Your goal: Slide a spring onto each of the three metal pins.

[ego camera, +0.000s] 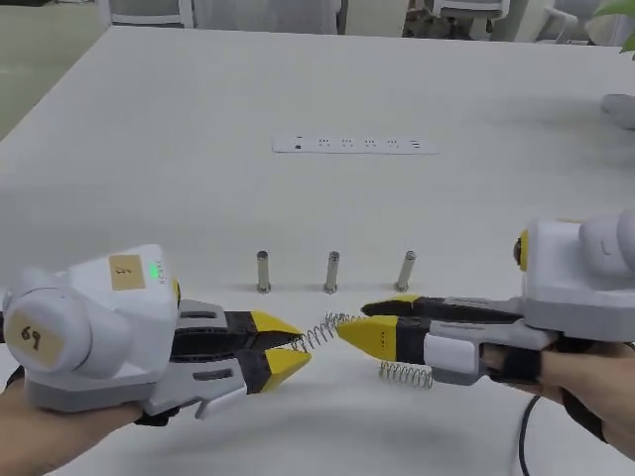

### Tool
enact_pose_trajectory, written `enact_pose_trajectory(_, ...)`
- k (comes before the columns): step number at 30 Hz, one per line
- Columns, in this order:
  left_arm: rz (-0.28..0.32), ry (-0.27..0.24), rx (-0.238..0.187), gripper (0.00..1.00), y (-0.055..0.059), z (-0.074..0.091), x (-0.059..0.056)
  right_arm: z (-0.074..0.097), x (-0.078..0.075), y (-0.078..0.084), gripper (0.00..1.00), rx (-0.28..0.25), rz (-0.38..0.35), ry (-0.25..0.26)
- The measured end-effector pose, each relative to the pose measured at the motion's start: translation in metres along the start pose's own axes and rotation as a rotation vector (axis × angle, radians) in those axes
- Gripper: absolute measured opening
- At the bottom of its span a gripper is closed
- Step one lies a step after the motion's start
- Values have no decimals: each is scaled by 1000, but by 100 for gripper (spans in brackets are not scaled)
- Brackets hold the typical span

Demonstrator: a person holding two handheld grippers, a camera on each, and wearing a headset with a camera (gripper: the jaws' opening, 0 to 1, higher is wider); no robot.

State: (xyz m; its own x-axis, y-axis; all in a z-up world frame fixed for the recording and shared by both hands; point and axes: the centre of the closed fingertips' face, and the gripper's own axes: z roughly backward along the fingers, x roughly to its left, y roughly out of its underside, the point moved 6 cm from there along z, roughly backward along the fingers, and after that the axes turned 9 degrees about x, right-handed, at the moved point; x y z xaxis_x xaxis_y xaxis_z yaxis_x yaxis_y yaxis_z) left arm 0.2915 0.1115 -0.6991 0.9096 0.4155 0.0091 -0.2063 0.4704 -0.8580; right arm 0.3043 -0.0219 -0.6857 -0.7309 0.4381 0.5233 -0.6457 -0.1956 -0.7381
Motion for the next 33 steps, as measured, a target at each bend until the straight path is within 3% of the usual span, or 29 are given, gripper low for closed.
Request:
enact_pose_trajectory(13,-1,4,-15,2,-3,0,-2,-6,-2,2,23,-20,-87,-42)
enact_pose_trajectory(33,-1,14,-11,2,-2,1,-2,-11,-5,5,12,-40,-156,-68)
